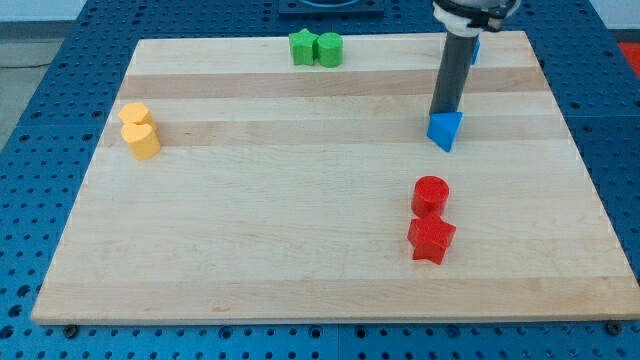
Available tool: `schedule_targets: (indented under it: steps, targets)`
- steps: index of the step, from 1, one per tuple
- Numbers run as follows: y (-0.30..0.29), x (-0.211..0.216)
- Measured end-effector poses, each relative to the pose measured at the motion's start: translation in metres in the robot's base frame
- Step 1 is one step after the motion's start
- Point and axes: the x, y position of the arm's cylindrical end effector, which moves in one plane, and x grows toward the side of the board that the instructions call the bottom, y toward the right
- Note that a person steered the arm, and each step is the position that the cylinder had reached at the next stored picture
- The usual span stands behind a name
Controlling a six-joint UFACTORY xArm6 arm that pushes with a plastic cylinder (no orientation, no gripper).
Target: Place the blue triangle on top of the red circle to form a vertical line
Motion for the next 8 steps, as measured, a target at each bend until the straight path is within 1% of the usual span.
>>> schedule_targets:
  steps: [2, 4, 6, 8]
  targets:
    - [-0.003, 0.032]
    - [0.002, 0.038]
    - [0.055, 0.04]
    - [0.056, 0.066]
